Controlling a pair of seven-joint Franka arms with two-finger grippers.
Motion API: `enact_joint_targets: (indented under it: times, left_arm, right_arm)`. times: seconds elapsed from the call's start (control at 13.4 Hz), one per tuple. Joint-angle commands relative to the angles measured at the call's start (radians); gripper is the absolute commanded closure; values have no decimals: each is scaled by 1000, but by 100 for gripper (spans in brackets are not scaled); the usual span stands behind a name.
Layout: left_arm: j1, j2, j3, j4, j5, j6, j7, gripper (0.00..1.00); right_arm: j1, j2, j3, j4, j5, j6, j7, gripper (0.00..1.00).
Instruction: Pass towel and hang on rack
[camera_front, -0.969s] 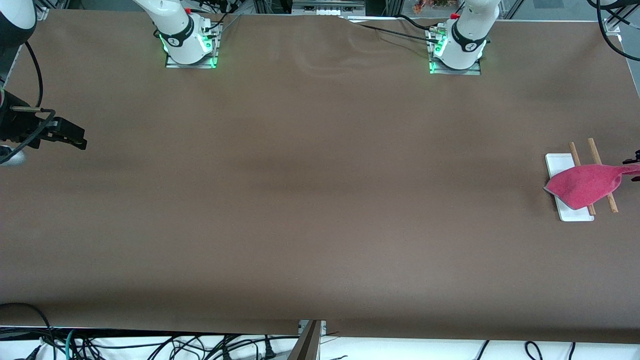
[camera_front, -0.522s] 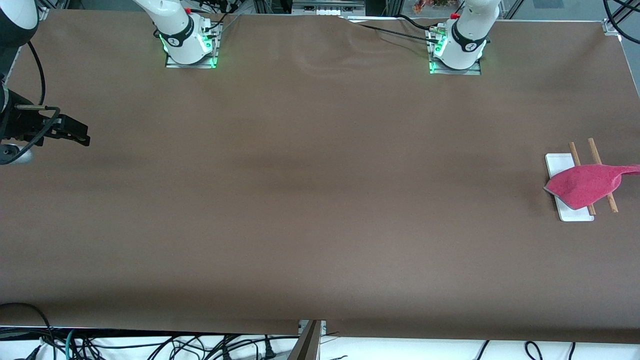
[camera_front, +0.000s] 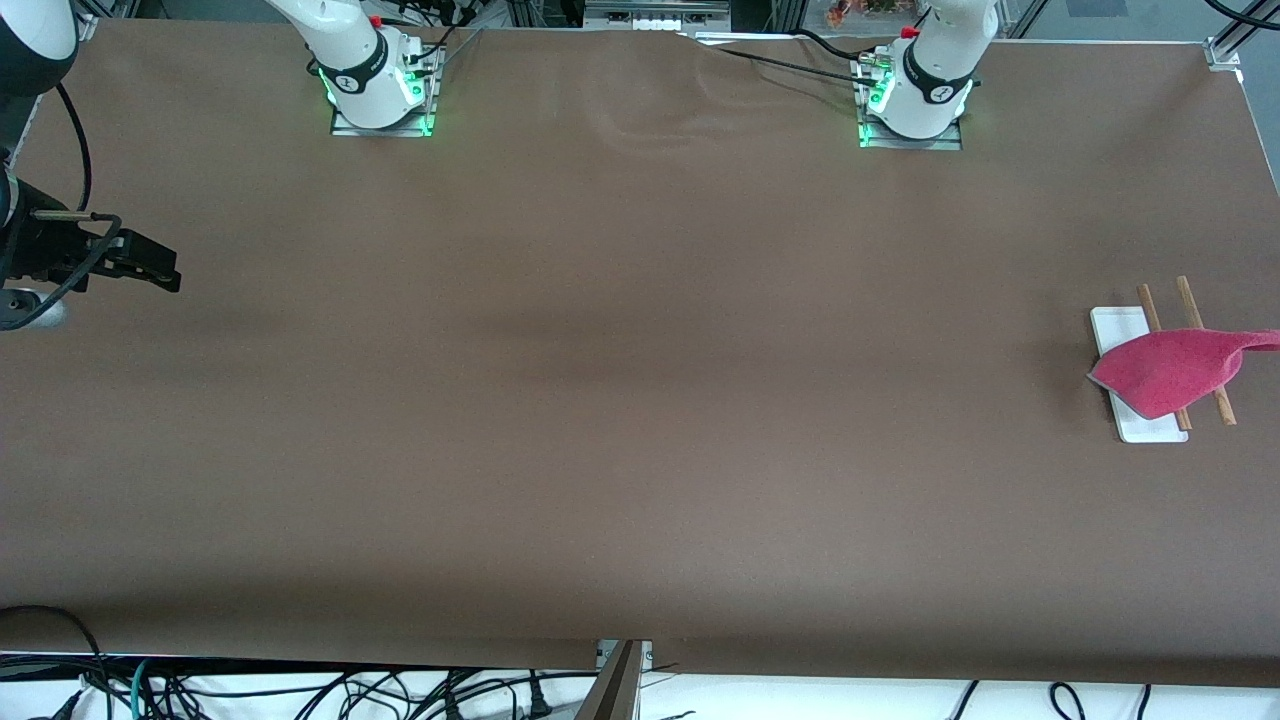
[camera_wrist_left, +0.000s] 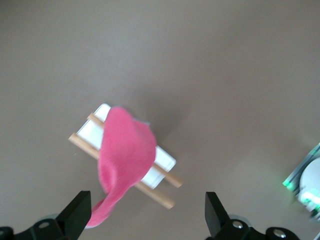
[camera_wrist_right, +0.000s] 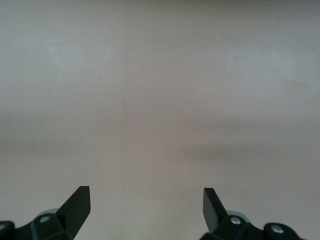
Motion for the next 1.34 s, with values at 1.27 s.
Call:
enact_joint_targets:
  times: [1.27]
  left_arm:
    - [-446,-483,-30,-540,7,252,-1266,0]
  right_arm:
    - [-8,-12,5,-11,20,-2,6,0]
